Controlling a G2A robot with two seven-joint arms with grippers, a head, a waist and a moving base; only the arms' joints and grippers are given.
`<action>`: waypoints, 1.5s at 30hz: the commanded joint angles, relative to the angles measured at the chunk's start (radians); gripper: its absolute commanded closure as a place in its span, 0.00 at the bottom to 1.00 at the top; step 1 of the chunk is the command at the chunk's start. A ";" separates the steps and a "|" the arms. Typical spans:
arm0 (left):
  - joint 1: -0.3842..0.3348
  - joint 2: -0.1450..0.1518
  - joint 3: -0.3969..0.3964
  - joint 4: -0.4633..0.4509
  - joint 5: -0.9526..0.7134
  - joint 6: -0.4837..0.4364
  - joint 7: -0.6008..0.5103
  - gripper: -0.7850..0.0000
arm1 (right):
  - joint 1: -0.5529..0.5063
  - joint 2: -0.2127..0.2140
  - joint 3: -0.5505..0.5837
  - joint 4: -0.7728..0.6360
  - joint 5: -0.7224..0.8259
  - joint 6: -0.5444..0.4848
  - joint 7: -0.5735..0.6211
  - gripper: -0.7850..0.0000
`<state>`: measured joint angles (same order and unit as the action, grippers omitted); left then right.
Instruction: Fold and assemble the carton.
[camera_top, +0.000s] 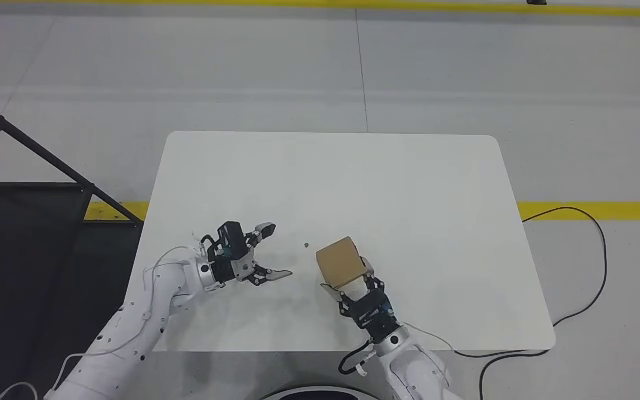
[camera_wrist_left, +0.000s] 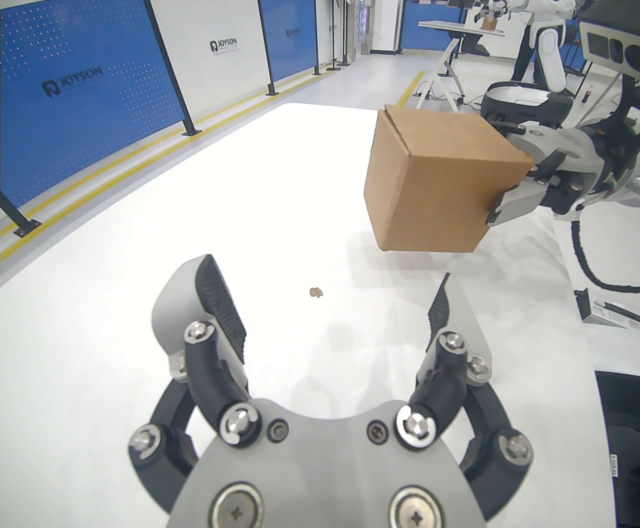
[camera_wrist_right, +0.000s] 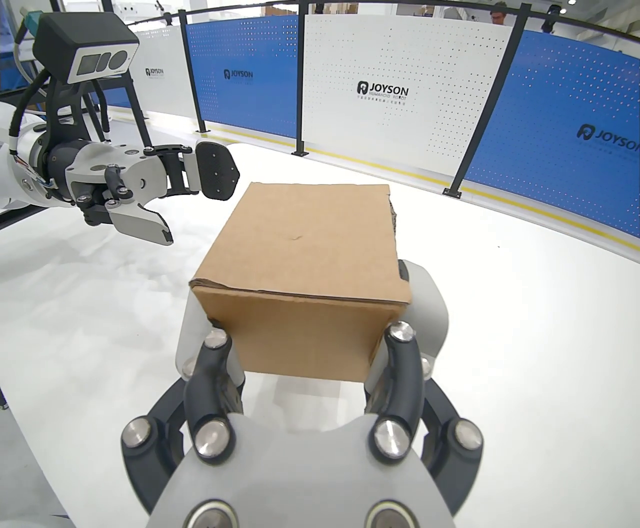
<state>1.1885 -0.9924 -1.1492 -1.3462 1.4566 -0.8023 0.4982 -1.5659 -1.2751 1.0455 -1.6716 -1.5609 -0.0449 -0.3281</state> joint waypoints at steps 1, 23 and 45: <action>0.000 0.000 0.000 0.000 0.000 0.000 0.000 0.00 | 0.000 0.000 0.000 0.000 0.000 0.000 0.000 1.00; 0.064 0.023 -0.098 -0.013 -0.044 -0.088 0.146 0.00 | -0.037 0.019 0.092 -0.164 0.129 -0.191 -0.058 1.00; 0.072 0.038 -0.122 0.012 -0.005 -0.172 0.348 0.00 | 0.075 0.042 0.192 -0.242 0.813 -0.624 0.263 1.00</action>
<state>1.2609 -0.9544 -1.2712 -1.3337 1.4513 -0.9744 0.8456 -1.4948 -1.2339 1.2374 -1.9099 -0.7873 -0.6609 -0.0879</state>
